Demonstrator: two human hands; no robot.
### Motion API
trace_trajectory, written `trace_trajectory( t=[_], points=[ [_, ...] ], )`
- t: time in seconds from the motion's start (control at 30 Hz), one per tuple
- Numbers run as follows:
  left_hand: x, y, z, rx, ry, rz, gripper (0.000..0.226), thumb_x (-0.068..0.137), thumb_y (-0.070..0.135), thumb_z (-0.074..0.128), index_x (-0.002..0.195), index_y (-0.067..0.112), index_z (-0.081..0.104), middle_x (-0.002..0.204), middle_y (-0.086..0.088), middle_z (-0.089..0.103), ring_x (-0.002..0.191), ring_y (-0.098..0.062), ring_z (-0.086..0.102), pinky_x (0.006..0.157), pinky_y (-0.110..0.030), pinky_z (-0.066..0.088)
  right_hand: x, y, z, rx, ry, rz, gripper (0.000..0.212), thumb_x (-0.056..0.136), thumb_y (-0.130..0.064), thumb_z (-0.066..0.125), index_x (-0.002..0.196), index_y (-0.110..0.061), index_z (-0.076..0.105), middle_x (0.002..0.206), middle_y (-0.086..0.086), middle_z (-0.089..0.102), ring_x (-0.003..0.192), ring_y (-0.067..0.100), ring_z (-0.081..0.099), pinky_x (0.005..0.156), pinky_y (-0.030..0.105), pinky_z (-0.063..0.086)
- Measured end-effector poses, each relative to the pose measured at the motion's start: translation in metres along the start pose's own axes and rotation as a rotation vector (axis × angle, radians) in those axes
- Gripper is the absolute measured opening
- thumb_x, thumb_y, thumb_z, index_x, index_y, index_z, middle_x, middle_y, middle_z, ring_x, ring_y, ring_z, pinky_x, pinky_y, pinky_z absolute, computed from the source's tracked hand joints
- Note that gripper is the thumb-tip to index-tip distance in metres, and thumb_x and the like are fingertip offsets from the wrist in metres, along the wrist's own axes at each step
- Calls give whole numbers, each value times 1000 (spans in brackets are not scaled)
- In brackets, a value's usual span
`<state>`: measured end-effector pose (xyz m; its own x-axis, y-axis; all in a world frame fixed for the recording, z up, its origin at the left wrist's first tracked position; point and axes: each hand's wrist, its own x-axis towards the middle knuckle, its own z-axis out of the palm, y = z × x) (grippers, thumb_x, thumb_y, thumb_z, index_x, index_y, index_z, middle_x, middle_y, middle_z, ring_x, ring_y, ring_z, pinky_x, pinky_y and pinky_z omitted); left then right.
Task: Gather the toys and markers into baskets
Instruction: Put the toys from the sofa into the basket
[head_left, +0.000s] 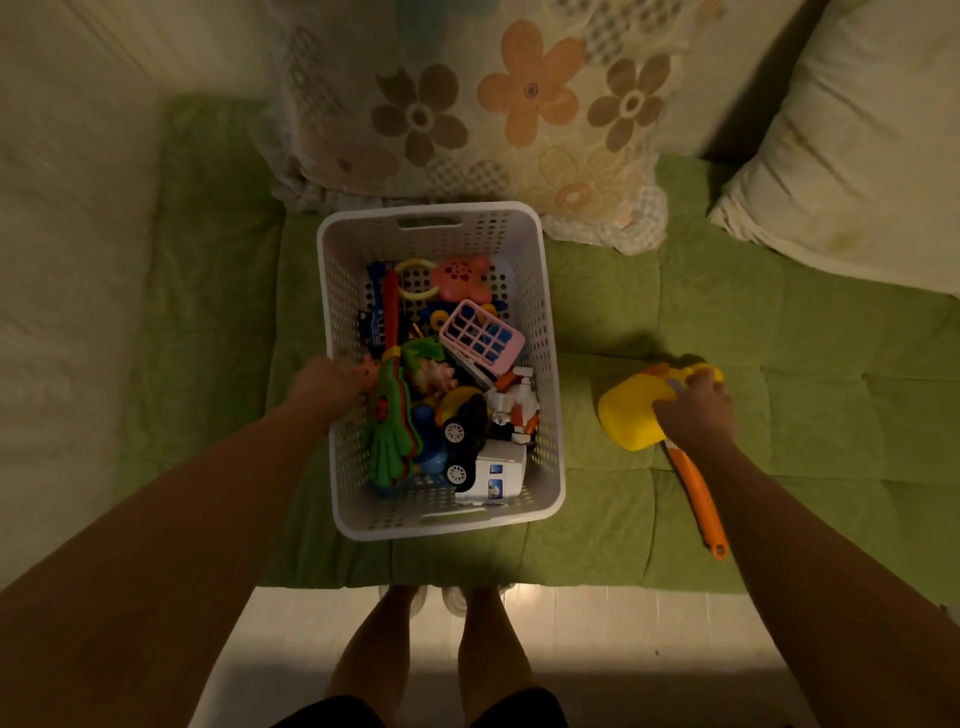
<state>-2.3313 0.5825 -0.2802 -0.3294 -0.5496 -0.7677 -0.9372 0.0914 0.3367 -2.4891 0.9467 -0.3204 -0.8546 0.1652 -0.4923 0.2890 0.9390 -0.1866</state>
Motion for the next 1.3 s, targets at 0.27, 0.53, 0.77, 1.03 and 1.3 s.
trace_trajectory(
  t=[0.27,0.53,0.77,1.03,1.3],
  points=[
    [-2,3,0,0,26,-20,26,92,17,55,94,-9,55,89,-17,52,73,-27,51,65,-37,46,18,58,42,-23,-197,95,55,72,-14,72,122,0,53,114,25,59,107,39,59,83,43,50],
    [1,3,0,-6,30,-50,27,92,16,55,102,-9,55,98,-25,56,79,-29,52,71,-35,46,8,70,68,211,-198,141,38,86,-15,61,122,-3,58,118,23,62,111,40,58,94,49,48],
    [3,3,1,-27,9,-59,35,93,17,56,115,-10,53,96,-18,52,84,-28,52,72,-31,43,3,24,47,604,8,204,24,84,-32,42,90,-12,54,83,17,59,69,32,61,68,50,54],
    [3,4,2,-69,13,-59,24,94,15,54,77,-2,49,93,-16,51,84,-25,50,73,-31,42,-31,-83,-19,839,77,-195,26,101,-31,40,117,-13,47,92,4,57,66,15,53,53,29,45],
    [-3,6,1,-38,16,-27,30,96,17,50,69,4,47,75,-11,51,67,-21,51,65,-32,43,-96,-161,-31,767,-157,-664,15,101,-33,46,110,-22,50,88,5,58,67,25,56,55,43,51]
  ],
)
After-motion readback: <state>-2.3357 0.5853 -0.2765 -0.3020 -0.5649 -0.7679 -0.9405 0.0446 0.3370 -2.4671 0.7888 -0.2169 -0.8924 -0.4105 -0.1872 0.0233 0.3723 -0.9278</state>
